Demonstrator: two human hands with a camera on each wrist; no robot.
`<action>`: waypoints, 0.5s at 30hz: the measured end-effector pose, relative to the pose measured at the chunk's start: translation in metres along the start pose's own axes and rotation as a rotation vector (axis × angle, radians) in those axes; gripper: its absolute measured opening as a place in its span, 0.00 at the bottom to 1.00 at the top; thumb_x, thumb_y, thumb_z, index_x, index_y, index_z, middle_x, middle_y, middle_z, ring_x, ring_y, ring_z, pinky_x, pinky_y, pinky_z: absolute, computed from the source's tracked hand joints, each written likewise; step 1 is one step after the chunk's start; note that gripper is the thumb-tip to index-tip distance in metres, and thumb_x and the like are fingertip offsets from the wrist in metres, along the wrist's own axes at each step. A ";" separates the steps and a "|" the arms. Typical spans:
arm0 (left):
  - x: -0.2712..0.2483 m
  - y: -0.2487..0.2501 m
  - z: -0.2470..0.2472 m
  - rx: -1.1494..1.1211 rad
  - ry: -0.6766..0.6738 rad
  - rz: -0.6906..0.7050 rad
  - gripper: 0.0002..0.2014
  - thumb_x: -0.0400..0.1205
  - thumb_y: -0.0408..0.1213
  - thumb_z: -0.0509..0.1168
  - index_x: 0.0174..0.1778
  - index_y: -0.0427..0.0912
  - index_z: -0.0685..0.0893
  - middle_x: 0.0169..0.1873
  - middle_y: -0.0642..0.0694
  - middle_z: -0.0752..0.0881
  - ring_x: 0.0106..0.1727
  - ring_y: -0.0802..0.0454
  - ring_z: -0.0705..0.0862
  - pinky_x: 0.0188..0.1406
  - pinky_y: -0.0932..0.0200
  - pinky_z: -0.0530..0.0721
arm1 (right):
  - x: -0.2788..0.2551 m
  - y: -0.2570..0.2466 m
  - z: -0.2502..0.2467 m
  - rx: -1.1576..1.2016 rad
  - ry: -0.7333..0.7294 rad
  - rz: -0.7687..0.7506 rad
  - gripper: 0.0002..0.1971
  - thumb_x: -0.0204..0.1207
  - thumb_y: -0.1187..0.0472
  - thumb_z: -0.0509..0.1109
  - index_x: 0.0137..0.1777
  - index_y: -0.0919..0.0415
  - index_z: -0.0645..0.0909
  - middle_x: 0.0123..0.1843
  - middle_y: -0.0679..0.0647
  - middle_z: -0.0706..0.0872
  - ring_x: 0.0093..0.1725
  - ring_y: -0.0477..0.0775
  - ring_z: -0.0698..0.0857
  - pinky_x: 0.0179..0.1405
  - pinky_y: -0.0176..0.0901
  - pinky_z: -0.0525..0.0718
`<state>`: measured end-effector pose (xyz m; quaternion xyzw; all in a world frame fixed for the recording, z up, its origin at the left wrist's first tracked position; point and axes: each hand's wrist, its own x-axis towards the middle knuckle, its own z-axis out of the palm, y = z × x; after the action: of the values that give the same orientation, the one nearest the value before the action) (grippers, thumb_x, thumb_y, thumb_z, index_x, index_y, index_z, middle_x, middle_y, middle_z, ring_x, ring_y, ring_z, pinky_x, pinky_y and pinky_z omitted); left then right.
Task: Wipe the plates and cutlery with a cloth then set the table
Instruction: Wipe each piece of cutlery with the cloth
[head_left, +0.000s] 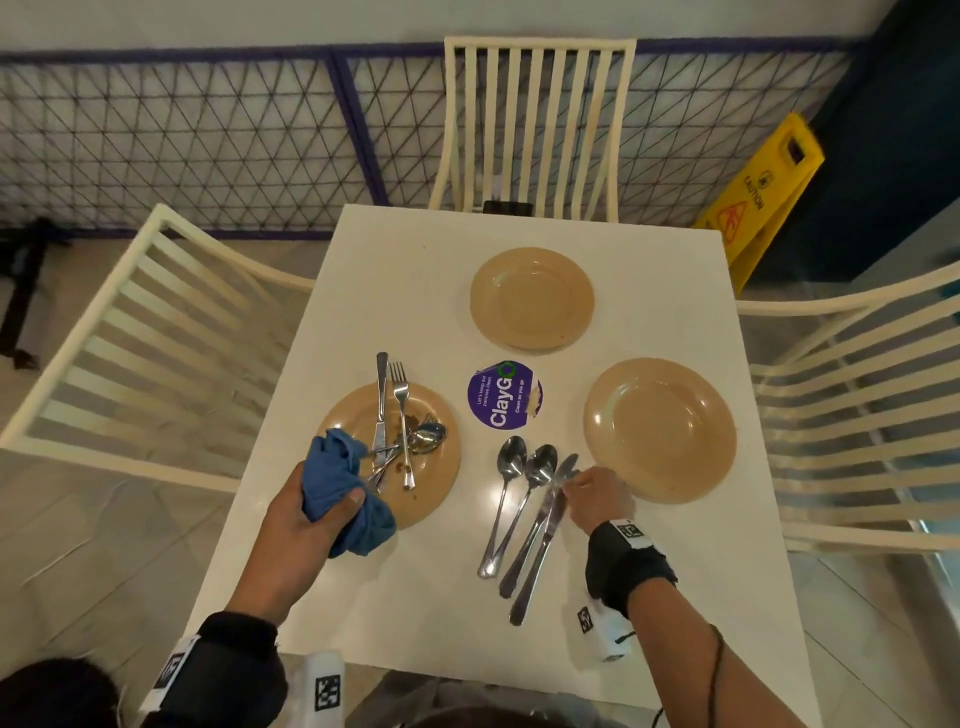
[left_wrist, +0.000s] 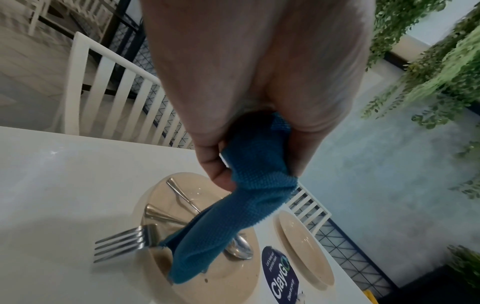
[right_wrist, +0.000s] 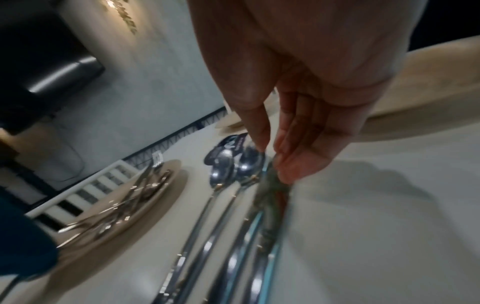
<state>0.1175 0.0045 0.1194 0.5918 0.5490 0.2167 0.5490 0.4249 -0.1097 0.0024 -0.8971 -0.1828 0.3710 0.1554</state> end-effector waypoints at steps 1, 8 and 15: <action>0.003 -0.002 -0.004 -0.007 0.002 -0.009 0.21 0.83 0.35 0.70 0.71 0.52 0.78 0.59 0.55 0.87 0.59 0.59 0.87 0.59 0.57 0.84 | -0.001 -0.008 0.006 -0.015 -0.008 -0.037 0.16 0.82 0.51 0.60 0.43 0.56 0.86 0.40 0.55 0.90 0.42 0.58 0.89 0.50 0.53 0.90; 0.022 -0.012 -0.033 -0.056 0.028 -0.045 0.22 0.82 0.34 0.71 0.72 0.46 0.79 0.59 0.50 0.89 0.56 0.58 0.89 0.59 0.56 0.86 | -0.020 -0.102 0.051 -0.099 -0.066 -0.324 0.12 0.81 0.54 0.63 0.55 0.55 0.87 0.53 0.55 0.90 0.57 0.60 0.85 0.55 0.47 0.80; 0.034 -0.030 -0.065 -0.071 0.008 -0.054 0.20 0.82 0.35 0.71 0.70 0.49 0.79 0.56 0.54 0.90 0.58 0.55 0.89 0.59 0.55 0.87 | -0.029 -0.170 0.112 -0.272 -0.106 -0.395 0.13 0.83 0.54 0.61 0.51 0.56 0.87 0.50 0.56 0.89 0.49 0.61 0.88 0.48 0.48 0.86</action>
<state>0.0596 0.0550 0.1007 0.5559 0.5590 0.2235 0.5732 0.2884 0.0438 0.0147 -0.8359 -0.4106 0.3521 0.0930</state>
